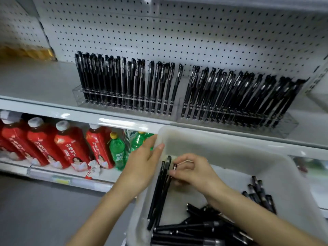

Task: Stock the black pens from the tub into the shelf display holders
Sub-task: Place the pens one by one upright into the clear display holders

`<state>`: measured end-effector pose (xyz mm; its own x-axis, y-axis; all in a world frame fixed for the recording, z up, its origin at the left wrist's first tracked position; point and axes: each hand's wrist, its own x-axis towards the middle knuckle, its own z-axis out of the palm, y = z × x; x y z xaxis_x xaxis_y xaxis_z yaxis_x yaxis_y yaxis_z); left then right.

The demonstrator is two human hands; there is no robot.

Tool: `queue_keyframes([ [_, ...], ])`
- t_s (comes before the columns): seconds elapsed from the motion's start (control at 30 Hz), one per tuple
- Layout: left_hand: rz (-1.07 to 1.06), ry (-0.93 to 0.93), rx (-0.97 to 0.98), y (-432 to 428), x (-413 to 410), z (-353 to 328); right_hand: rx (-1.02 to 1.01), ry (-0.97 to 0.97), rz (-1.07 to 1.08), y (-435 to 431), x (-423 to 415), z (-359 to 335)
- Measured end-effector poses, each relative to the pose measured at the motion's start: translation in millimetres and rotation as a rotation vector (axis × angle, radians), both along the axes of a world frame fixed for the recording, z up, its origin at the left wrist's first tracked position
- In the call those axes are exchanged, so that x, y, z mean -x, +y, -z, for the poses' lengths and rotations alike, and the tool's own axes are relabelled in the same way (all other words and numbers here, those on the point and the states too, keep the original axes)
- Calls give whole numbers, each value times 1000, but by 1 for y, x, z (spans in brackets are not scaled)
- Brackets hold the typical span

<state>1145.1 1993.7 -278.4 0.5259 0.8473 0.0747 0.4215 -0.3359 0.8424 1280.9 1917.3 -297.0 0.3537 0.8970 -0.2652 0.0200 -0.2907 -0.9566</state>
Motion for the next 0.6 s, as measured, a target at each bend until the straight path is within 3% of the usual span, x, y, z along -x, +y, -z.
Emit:
queue_keyframes([
  [0.13, -60, 38, -318, 1, -18, -36, -167, -66, 103, -4, -42, -60],
  [0.27, 90, 60, -596, -8, -69, -71, -415, -315, 256, -32, -113, -141],
  [0.33, 202, 124, -735, -16, -103, -79, -521, -324, 384, -48, -149, -170],
  [0.47, 443, 197, -952, -26, -160, -69, -594, -350, 533, -69, -202, -189],
  [0.6, 476, 244, -1009, -25, -183, -52, -612, -451, 569, -79, -219, -184],
])
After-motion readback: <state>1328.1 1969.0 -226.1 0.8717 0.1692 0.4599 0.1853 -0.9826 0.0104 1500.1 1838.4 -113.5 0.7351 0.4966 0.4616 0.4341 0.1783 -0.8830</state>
